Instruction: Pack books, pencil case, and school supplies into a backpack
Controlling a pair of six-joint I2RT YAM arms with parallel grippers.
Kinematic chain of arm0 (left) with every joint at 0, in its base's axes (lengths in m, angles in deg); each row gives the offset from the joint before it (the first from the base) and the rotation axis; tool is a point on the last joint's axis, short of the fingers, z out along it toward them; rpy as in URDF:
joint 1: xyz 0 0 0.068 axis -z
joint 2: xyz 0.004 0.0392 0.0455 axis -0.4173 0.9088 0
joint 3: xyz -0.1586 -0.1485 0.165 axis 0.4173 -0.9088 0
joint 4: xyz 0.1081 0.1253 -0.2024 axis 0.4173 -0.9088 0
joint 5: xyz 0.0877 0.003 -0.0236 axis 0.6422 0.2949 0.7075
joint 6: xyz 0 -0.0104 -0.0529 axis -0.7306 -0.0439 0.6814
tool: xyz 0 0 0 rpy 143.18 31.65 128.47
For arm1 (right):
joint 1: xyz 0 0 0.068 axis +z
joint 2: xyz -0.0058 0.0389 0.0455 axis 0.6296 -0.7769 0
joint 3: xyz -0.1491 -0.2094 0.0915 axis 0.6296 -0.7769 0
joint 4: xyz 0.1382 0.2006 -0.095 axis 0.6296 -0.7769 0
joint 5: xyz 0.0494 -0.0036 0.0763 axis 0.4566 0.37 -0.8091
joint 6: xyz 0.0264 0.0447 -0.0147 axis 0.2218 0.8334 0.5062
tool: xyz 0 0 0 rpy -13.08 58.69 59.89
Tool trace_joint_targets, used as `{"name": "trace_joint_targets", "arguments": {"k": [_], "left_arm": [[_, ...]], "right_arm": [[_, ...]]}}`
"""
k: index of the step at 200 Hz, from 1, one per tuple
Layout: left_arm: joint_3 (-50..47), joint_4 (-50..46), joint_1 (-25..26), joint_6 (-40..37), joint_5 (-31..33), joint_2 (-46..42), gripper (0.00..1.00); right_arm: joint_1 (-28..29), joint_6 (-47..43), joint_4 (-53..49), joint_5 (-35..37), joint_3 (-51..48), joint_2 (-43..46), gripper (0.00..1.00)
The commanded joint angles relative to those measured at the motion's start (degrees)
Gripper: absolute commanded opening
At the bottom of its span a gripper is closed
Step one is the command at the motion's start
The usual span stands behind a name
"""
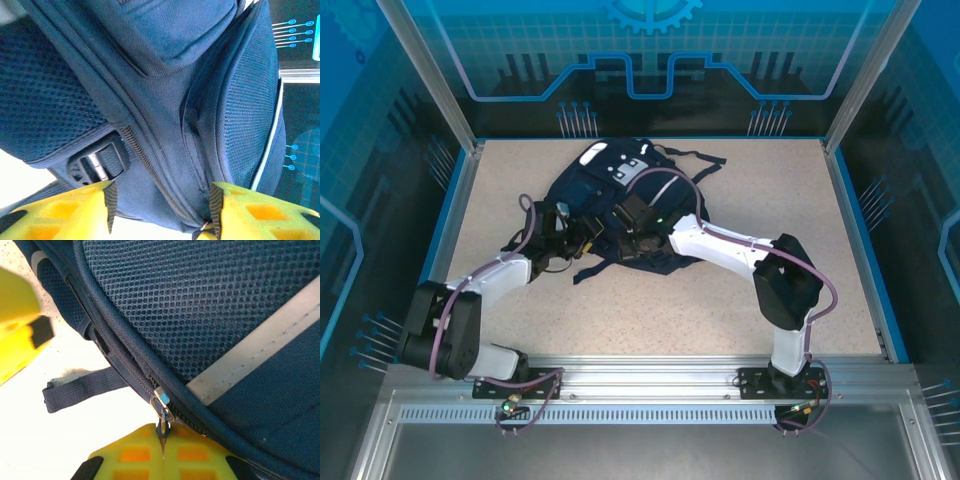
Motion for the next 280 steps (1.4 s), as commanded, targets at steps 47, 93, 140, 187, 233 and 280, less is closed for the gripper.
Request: {"name": "trace_joint_targets", "arguments": {"k": [47,93,140,187,233,280], "left_arm": [[3.69,9.03,1.74,1.64,-1.76,3.59,0.44],[2.62,5.46,2.40,0.43,3.06,-0.26,0.43],[-0.46,5.91,3.13,1.45,6.13,-4.63,0.44],[3.35,5.85,3.93,2.90,2.11,3.22,0.49],[5.52,6.63,4.11,2.91,2.18,6.36,0.30],[6.30,2.13,3.97,-0.35,5.90,5.98,0.00]], "right_arm": [[0.15,-1.90,0.42,-4.01,-0.44,2.99,0.00],[0.05,-1.55,0.68,-3.69,-1.19,3.26,0.00],[0.13,-1.19,1.04,-3.94,-1.86,3.36,0.00],[0.51,-1.37,1.05,-4.04,-2.00,3.82,0.00],[0.60,-1.71,0.01,-2.78,-2.69,4.92,0.00],[0.43,-2.38,-6.74,6.53,-5.29,8.98,0.00]]}}
